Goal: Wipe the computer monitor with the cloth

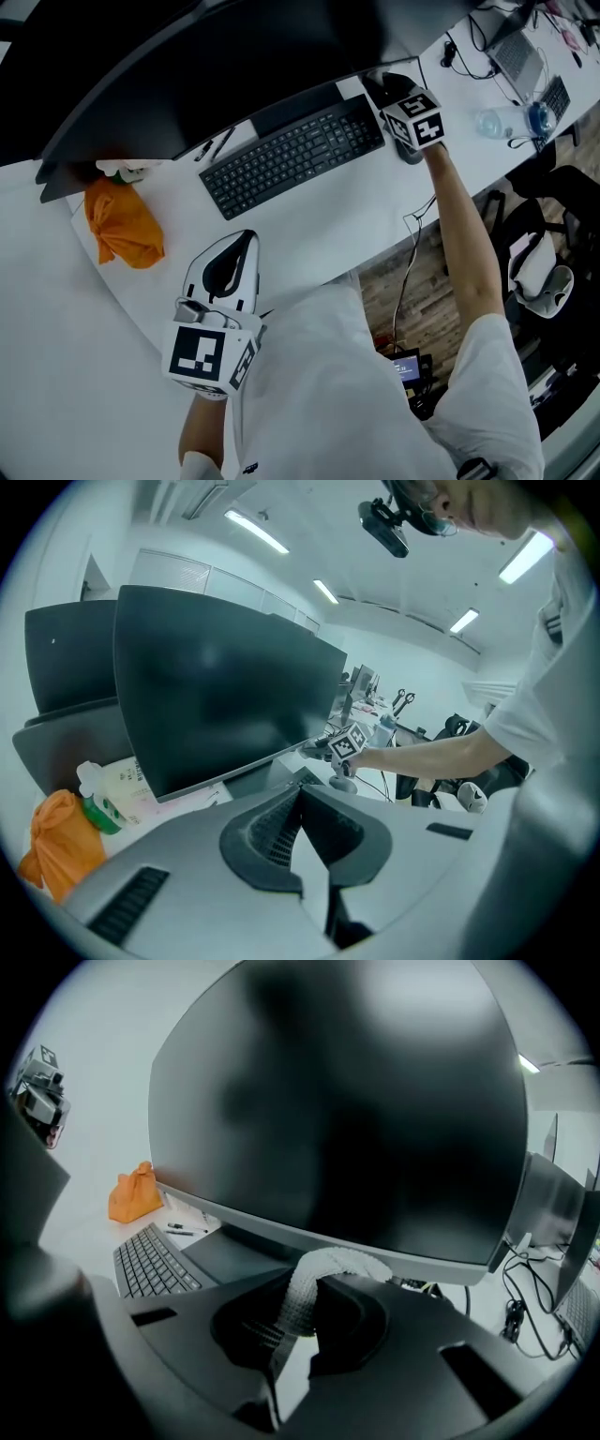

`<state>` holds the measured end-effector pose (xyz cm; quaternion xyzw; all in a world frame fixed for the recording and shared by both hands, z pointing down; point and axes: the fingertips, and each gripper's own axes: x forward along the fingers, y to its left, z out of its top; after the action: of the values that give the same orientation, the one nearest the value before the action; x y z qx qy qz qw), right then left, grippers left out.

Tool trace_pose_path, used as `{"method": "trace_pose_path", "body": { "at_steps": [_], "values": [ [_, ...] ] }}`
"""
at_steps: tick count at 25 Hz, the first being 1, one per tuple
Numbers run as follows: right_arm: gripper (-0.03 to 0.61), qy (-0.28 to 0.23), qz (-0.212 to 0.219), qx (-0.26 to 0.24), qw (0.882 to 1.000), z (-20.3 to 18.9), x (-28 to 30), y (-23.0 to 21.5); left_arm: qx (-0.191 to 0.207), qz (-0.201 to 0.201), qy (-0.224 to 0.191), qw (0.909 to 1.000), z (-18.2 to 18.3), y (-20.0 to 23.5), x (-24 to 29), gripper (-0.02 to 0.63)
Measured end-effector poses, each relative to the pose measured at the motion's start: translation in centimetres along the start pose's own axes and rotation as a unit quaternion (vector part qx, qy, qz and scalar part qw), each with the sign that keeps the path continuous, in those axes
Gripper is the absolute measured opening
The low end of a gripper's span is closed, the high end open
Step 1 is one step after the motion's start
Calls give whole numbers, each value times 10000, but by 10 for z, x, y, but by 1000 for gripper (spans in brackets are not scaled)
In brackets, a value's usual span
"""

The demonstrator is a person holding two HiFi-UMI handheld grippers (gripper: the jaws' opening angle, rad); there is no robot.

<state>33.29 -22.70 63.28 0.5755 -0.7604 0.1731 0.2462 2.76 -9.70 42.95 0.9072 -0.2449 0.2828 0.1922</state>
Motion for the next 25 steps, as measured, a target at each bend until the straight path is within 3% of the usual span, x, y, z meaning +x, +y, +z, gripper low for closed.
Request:
{"method": "trace_pose_path", "body": {
  "at_steps": [25],
  "values": [
    [28,-514,630,-153,9966,62,45,173,-689,610,-439,9948,-44,37,-82,20]
  ]
}}
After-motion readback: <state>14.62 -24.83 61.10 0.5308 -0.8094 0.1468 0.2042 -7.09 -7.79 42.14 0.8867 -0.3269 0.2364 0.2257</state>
